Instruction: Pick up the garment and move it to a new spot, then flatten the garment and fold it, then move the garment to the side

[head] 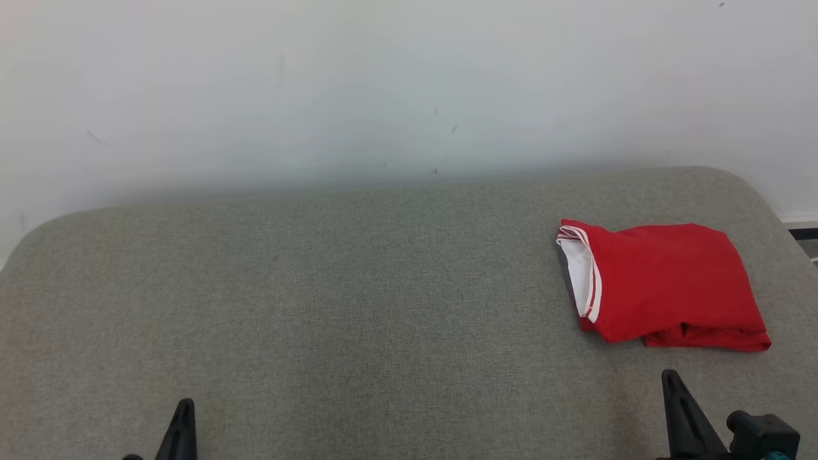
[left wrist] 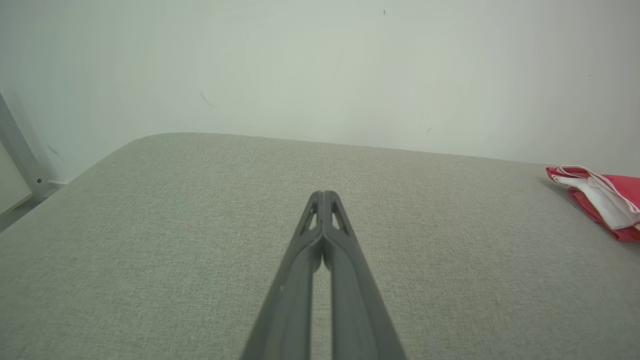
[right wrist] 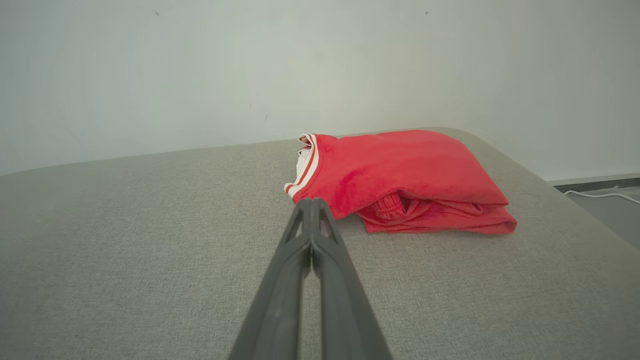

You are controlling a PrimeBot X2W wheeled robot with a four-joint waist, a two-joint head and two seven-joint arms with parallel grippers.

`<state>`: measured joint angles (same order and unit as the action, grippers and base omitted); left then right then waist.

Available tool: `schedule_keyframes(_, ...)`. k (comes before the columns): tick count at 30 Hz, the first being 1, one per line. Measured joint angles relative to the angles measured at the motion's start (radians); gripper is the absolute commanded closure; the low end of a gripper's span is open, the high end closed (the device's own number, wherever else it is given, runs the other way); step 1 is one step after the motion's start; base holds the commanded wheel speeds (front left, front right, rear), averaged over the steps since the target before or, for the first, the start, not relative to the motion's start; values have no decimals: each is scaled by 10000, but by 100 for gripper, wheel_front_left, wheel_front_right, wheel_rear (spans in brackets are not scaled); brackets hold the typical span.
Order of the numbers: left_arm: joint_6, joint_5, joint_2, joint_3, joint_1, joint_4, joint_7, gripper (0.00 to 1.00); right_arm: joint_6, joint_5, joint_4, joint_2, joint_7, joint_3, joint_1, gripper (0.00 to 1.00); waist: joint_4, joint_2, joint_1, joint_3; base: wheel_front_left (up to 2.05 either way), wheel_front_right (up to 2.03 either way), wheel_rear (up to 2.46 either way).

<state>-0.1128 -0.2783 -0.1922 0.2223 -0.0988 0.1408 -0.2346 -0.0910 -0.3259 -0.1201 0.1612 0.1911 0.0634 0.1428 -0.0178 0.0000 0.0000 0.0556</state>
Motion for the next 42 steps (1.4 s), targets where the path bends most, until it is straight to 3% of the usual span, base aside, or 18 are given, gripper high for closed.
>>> schedule_keyframes(42,1049,-5871,642,-1442,685,708,1641,100,913,-5747,-769,-508,-1430,-915,-959,100,81,0,1,-258,0,0,0)
